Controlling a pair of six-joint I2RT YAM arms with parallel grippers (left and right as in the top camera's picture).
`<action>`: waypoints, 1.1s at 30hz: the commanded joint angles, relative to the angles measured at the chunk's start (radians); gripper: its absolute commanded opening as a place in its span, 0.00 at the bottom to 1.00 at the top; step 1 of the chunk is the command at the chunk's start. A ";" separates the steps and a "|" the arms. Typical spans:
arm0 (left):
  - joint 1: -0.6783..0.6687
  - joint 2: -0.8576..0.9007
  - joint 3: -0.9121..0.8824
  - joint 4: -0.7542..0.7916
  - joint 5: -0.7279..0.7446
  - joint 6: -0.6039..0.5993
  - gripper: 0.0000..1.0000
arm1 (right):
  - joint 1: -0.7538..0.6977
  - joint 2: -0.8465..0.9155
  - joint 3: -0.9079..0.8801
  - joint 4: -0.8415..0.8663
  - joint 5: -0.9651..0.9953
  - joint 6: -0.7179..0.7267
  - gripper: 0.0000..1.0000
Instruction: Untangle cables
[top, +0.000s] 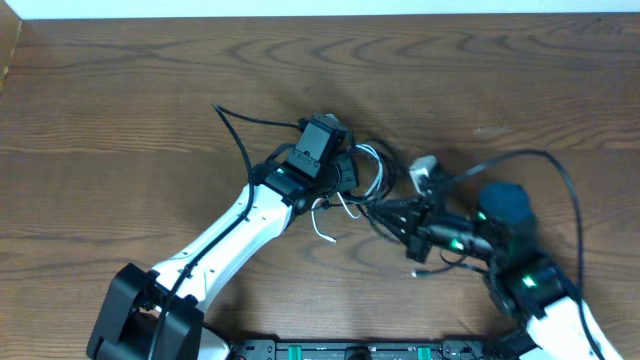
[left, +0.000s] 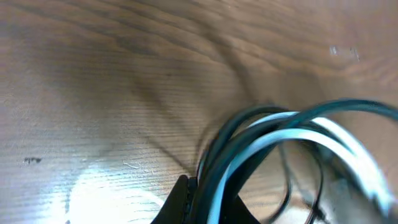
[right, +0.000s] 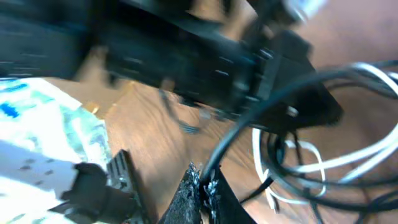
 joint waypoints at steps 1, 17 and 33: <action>0.006 0.008 -0.002 0.001 -0.157 -0.140 0.08 | 0.003 -0.142 0.016 -0.010 -0.087 -0.025 0.01; 0.007 0.008 -0.002 0.003 -0.221 -0.354 0.08 | 0.003 -0.407 0.016 -0.249 0.100 -0.040 0.17; 0.006 0.008 -0.002 0.032 0.190 0.301 0.08 | 0.010 -0.066 0.015 -0.331 0.547 -0.040 0.47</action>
